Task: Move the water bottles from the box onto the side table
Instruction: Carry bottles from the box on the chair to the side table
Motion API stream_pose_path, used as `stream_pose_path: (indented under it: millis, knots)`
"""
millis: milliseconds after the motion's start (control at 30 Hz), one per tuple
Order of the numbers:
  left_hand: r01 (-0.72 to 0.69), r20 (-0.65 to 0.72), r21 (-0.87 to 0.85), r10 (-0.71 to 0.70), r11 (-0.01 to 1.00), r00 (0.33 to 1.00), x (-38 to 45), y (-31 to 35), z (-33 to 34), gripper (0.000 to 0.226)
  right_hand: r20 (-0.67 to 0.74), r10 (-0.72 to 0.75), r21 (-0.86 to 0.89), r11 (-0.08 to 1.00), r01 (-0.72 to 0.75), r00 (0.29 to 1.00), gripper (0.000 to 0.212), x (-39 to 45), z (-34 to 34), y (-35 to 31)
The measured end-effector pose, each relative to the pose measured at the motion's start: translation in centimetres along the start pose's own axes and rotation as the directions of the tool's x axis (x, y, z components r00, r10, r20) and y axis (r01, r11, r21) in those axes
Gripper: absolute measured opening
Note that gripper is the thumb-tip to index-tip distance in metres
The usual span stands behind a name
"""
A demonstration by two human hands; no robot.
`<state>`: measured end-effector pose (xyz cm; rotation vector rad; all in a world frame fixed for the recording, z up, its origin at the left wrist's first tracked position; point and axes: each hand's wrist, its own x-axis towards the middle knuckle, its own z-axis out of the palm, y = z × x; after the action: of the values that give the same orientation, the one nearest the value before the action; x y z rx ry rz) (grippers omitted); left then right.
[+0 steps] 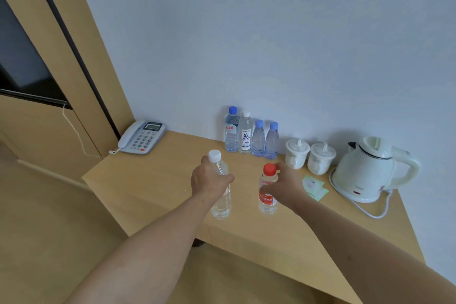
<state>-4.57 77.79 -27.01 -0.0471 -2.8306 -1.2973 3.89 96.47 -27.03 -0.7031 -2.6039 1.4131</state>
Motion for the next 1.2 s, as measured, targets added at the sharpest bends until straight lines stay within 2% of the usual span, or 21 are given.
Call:
stream_pose_path:
  millis: [200,467,733,867,1100,1200]
  knots:
    - [0.024,-0.027,0.036,-0.023,0.999,0.999,8.6,-0.1,0.9,0.064,0.057,-0.015,0.026,1.0,0.013,0.998,0.048,8.6,2.2,-1.9]
    - [0.047,-0.018,0.034,-0.046,0.998,0.999,17.5,-2.8,1.6,0.067,0.07,0.013,0.025,1.0,-0.014,0.997,0.053,16.6,6.9,-4.9]
    - [-0.049,0.111,0.021,0.046,0.999,0.993,27.7,-5.3,1.6,0.067,0.002,0.08,0.012,0.997,-0.08,0.997,0.057,22.0,13.1,-7.6]
    - [-0.1,0.203,-0.009,0.1,0.995,0.974,31.7,-5.6,1.8,0.075,-0.056,0.13,-0.021,0.991,-0.131,0.99,0.058,23.5,15.2,-8.6]
    - [-0.158,0.296,-0.045,0.164,0.986,0.941,35.2,-5.1,4.3,0.078,-0.131,0.206,0.003,0.978,-0.208,0.97,0.05,25.4,16.8,-9.5]
    - [-0.142,0.311,-0.082,0.161,0.986,0.937,36.0,-4.3,5.7,0.071,-0.137,0.21,-0.02,0.977,-0.214,0.968,0.048,26.4,16.9,-9.5]
